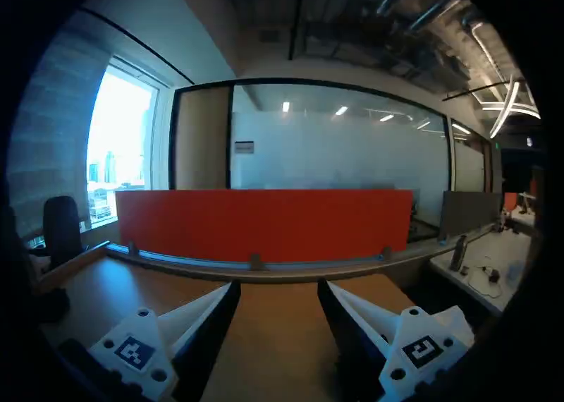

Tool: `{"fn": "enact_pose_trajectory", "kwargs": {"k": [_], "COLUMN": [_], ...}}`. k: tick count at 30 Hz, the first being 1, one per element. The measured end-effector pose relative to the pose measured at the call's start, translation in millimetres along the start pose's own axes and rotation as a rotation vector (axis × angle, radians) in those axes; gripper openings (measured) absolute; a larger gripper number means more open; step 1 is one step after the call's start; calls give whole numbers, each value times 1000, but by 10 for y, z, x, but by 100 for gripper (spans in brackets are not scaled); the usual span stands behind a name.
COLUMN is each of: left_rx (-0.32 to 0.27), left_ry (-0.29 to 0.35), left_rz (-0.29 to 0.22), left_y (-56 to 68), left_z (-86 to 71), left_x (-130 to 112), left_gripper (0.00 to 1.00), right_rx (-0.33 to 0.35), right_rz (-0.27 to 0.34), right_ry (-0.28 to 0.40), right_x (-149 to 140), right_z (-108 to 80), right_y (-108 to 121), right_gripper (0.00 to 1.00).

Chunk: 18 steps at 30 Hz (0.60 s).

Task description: Fold towel

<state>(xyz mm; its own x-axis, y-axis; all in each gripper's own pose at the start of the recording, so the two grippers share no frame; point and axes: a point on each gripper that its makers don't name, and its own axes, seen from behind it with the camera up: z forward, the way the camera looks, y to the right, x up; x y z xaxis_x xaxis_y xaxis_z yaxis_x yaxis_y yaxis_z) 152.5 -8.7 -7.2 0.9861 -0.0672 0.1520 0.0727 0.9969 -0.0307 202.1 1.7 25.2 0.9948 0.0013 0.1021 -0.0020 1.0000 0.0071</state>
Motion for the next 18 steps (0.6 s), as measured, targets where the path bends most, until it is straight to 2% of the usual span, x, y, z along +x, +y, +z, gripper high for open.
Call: {"fn": "enact_pose_trajectory", "kwargs": {"k": [9,18], "left_rx": [4,4], "left_ry": [10,55], "left_rz": [7,12], "left_y": [5,6], "left_z": [50,39], "left_x": [-99,-152], "left_gripper": [94,94], "right_rx": [10,-2], "right_rz": [-31,-41], "right_ry": [-7,-23], "right_x": [40,6], "right_z": [13,25], "right_y": [-145,-153], "right_gripper": [84,84]}}
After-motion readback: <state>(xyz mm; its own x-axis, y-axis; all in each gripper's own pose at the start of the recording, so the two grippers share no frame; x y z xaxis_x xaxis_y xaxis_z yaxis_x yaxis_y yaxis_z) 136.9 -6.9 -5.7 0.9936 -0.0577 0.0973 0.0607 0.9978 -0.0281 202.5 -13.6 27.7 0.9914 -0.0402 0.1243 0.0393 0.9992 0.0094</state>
